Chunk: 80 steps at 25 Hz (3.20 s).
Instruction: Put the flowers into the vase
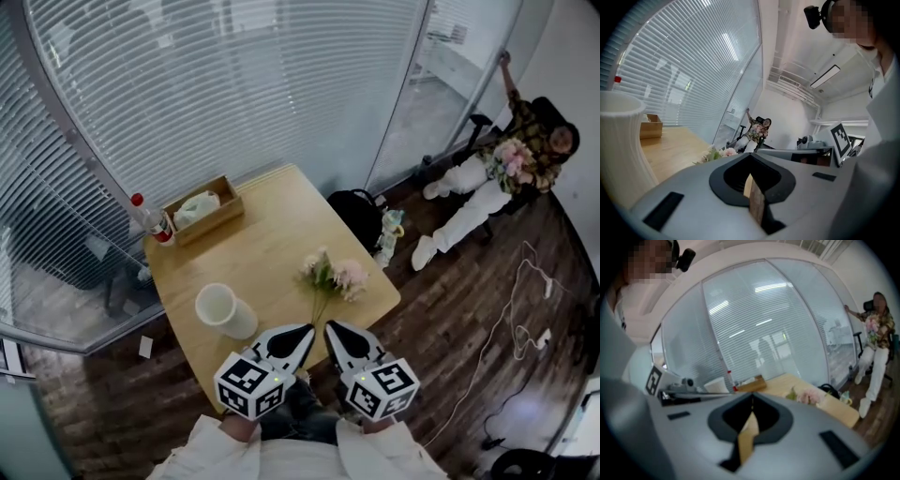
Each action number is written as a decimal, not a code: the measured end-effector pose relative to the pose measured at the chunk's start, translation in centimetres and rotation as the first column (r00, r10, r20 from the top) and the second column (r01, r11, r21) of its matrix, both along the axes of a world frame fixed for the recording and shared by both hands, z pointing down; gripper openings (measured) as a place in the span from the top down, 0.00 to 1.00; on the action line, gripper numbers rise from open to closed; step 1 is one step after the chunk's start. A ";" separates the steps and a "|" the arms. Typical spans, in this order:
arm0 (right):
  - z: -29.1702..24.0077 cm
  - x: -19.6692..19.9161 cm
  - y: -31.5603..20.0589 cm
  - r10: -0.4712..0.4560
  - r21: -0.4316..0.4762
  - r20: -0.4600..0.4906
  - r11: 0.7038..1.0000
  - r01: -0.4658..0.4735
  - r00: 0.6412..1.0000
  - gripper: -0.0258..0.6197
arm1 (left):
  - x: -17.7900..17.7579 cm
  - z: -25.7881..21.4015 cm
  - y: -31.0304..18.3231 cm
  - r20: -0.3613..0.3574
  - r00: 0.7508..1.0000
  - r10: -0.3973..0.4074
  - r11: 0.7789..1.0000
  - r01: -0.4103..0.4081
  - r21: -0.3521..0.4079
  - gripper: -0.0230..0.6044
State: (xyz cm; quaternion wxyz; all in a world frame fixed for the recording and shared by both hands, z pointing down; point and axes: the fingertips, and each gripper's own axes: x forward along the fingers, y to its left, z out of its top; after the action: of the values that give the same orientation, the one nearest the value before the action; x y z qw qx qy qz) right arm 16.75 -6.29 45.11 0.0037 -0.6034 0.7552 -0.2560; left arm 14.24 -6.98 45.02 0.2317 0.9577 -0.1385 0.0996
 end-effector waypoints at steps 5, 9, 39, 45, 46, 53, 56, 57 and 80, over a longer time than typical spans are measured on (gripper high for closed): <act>0.3 -0.5 0.0 -0.005 -0.013 0.015 1.000 0.005 1.000 0.94 | 0.0 0.2 -0.3 0.011 1.000 0.017 1.000 -0.017 -0.007 0.95; 0.4 -0.6 -0.3 -0.021 -0.024 0.026 0.999 0.021 0.999 0.94 | 0.5 0.3 0.0 0.014 0.998 0.058 0.998 -0.058 -0.011 0.95; 7.5 1.8 -3.7 0.019 -0.162 0.089 0.987 -0.004 0.996 0.94 | 2.2 7.1 -2.7 0.095 0.994 0.053 0.993 -0.043 -0.107 0.95; 10.2 2.3 -4.5 0.039 -0.215 0.085 0.976 -0.020 0.996 0.90 | 2.6 9.2 -3.0 0.111 0.992 0.064 0.990 -0.049 -0.131 0.95; 10.6 2.4 -4.5 0.044 -0.223 0.085 0.975 -0.024 0.995 0.88 | 2.6 9.4 -3.0 0.113 0.991 0.066 0.990 -0.050 -0.134 0.95; 12.7 3.7 -5.0 0.123 -0.271 0.122 0.959 -0.086 0.985 0.82 | 3.4 10.6 -3.4 0.115 0.991 0.068 0.985 -0.048 -0.165 0.95; 13.4 4.5 -5.0 0.159 -0.296 0.122 0.948 -0.117 0.980 0.80 | 3.7 11.0 -3.8 0.118 0.991 0.066 0.985 -0.046 -0.169 0.95; 13.6 4.8 -5.0 0.173 -0.300 0.124 0.945 -0.129 0.977 0.79 | 3.8 11.1 -3.9 0.118 0.991 0.065 0.984 -0.044 -0.171 0.95; 17.4 5.8 -6.2 0.281 -0.375 0.224 0.909 -0.183 0.933 0.72 | 4.7 12.6 -4.9 0.102 0.994 0.043 0.973 -0.018 -0.229 0.95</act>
State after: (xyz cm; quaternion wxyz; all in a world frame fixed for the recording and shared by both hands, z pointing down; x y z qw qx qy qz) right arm 22.58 -12.44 62.53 0.0317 -0.6394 0.6123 -0.4639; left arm 18.96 -11.92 57.62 0.3305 0.9202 -0.1237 0.1692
